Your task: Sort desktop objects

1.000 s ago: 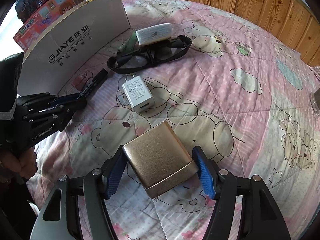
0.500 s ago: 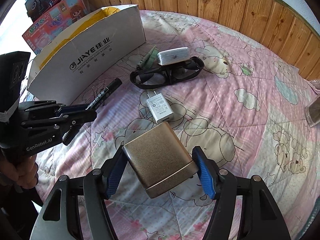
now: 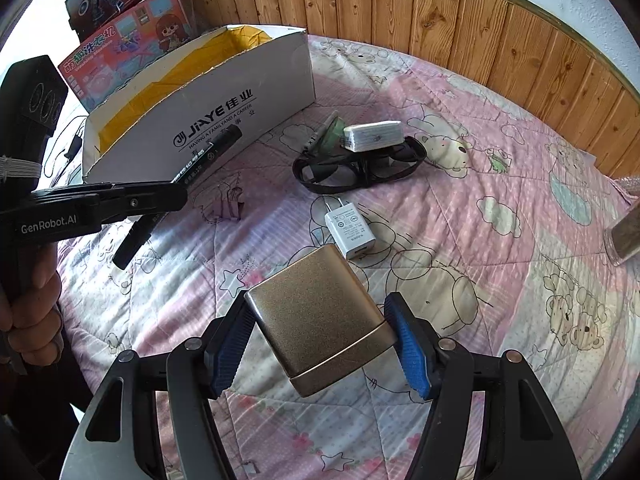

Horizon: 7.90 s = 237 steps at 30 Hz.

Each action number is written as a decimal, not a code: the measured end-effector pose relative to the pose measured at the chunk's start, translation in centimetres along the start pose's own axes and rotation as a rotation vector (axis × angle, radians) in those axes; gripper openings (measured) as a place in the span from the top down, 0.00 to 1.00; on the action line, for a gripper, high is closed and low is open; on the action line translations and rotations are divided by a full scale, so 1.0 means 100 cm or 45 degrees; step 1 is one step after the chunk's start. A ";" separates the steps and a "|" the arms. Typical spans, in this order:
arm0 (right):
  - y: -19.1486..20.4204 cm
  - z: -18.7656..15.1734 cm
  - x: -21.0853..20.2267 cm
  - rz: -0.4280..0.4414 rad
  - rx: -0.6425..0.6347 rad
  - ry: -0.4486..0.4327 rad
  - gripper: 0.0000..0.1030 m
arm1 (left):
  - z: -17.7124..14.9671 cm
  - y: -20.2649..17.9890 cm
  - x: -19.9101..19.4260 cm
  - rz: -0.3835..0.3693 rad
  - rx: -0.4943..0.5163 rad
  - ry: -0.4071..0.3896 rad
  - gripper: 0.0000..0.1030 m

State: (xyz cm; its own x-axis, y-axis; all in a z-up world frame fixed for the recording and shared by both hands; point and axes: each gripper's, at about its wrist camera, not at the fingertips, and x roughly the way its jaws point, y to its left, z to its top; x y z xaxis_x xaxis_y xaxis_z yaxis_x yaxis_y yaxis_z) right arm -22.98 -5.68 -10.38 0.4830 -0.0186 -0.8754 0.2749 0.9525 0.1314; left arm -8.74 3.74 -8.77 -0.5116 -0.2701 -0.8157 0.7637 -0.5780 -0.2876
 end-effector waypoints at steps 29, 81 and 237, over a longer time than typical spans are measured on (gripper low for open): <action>0.054 0.038 -0.054 0.049 -0.003 -0.204 0.35 | 0.016 -0.044 -0.083 0.265 0.041 -0.174 0.87; 0.158 0.173 -0.019 -0.042 -0.096 -0.254 0.35 | 0.074 0.138 -0.101 0.215 -0.400 -0.156 0.87; 0.174 0.263 0.104 -0.292 -0.037 0.201 0.29 | 0.046 0.125 -0.108 0.437 -0.501 -0.060 0.79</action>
State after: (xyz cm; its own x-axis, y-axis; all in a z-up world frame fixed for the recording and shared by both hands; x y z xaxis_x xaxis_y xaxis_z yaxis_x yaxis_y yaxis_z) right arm 8.66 2.70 -4.95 0.2749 -0.1894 -0.9426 0.3369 0.9372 -0.0900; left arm 4.51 -4.08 -1.20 -0.2165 -0.4329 -0.8750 0.9759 -0.1196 -0.1823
